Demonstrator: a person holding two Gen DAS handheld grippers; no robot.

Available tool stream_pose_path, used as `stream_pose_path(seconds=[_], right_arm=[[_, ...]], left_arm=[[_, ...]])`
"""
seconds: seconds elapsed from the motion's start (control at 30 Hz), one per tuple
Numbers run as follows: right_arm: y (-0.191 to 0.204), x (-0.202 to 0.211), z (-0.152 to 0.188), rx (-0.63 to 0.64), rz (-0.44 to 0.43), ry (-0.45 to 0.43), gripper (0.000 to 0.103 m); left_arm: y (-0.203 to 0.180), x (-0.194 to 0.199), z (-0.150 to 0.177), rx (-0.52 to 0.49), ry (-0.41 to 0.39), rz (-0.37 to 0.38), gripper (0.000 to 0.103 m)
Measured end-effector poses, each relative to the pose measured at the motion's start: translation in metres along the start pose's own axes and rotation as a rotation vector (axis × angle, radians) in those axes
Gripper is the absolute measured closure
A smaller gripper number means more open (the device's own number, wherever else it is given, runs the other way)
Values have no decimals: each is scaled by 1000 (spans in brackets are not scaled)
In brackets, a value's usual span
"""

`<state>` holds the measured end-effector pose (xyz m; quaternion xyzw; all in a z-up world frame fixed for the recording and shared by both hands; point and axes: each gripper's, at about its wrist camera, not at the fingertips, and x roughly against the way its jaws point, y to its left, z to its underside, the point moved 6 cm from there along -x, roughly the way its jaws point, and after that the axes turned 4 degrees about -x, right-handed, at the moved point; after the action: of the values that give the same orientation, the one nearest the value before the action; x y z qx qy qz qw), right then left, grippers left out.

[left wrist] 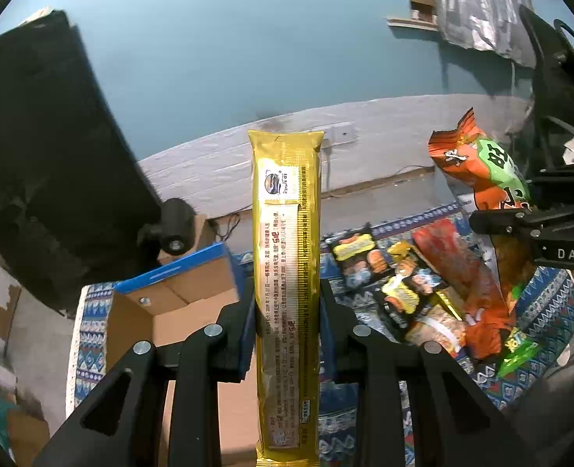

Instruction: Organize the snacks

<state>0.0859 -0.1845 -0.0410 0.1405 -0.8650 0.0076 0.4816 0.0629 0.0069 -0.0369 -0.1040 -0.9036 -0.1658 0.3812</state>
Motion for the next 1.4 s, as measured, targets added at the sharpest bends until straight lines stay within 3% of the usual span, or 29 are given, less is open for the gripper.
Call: stream_pose_path(seconds=[0.4, 0.9, 1.4], right_arm=[[79, -27, -32, 78, -82, 17, 68], [181, -84, -48, 169, -172, 106, 68], [248, -126, -52, 184, -232, 195, 66]], left_arm=[[65, -17, 37, 63, 69, -58, 74], [137, -33, 80, 163, 136, -118, 74], [167, -41, 103, 235, 186, -124, 73]])
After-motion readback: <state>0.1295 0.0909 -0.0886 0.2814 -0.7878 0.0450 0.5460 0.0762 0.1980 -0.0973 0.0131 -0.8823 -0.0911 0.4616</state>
